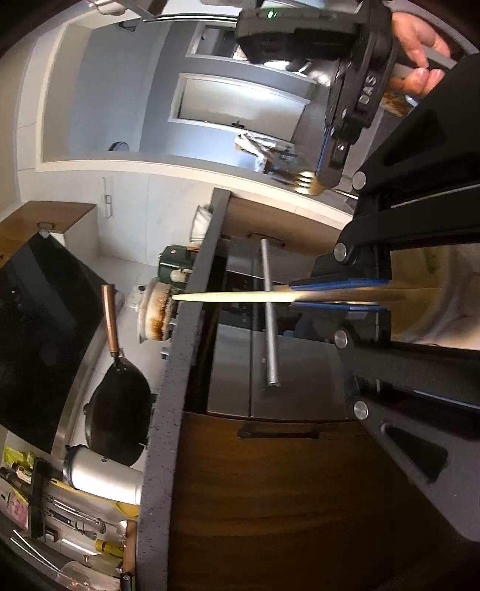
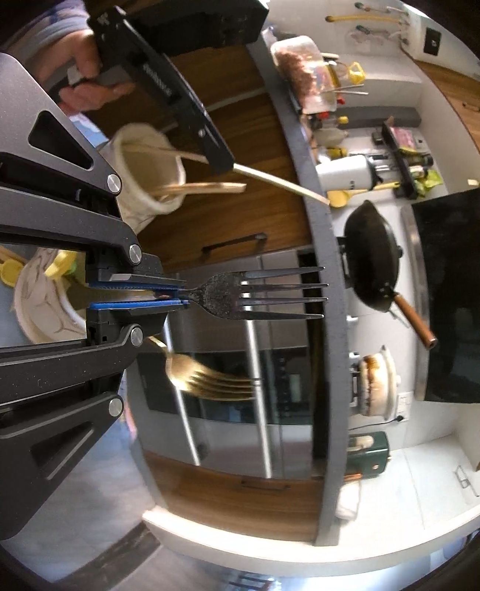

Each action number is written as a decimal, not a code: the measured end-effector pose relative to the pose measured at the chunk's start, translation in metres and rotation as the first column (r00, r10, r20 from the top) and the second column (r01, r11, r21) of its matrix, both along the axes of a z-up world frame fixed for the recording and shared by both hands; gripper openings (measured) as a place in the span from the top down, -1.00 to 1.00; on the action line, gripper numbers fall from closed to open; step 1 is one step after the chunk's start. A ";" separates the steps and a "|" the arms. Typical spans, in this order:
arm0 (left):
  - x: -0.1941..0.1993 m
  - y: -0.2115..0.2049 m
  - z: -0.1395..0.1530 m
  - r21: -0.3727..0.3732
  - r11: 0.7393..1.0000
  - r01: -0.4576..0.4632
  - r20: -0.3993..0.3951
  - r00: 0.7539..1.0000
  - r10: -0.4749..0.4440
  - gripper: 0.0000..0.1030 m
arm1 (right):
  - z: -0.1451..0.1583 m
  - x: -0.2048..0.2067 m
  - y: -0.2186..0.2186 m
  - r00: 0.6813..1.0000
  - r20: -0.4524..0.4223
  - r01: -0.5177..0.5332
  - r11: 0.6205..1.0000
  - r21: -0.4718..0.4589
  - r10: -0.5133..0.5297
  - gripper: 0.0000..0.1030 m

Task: Organize utensils
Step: 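Release the chopstick into the larger pot while the right tool releases the fork into the smaller pot, then withdraw both open tools back toward the utensils on the cloth, then grasp a wooden chopstick with the left tool while the right tool grasps the small silver spoon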

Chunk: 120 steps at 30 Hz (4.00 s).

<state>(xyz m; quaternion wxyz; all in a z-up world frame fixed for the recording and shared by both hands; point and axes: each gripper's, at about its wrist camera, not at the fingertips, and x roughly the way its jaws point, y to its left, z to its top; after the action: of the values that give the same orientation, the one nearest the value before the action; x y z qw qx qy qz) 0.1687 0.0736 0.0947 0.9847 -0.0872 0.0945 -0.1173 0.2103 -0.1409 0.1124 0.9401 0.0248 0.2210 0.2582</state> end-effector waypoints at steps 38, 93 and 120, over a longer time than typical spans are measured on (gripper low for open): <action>-0.046 0.008 0.004 0.112 0.991 -0.078 -0.051 0.995 0.084 -0.59 | 0.022 -0.027 -0.014 0.996 0.068 0.051 0.999 0.010 -0.052 -0.78; -0.097 -0.045 -0.086 0.197 0.976 0.093 -0.467 0.884 0.009 -0.89 | -0.118 -0.074 0.013 0.917 -0.393 -0.052 0.956 -0.288 -0.068 0.56; -0.074 -0.108 -0.115 0.274 0.960 0.065 -0.658 0.740 0.137 0.01 | -0.096 -0.090 -0.033 0.945 -0.325 -0.024 0.986 -0.165 -0.031 0.92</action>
<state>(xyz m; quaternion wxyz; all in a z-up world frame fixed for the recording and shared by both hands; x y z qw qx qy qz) 0.0950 -0.0343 -0.0207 0.8886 0.0142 0.4563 -0.0442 0.1200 -0.1741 0.0160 0.8897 -0.0113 0.3946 0.2293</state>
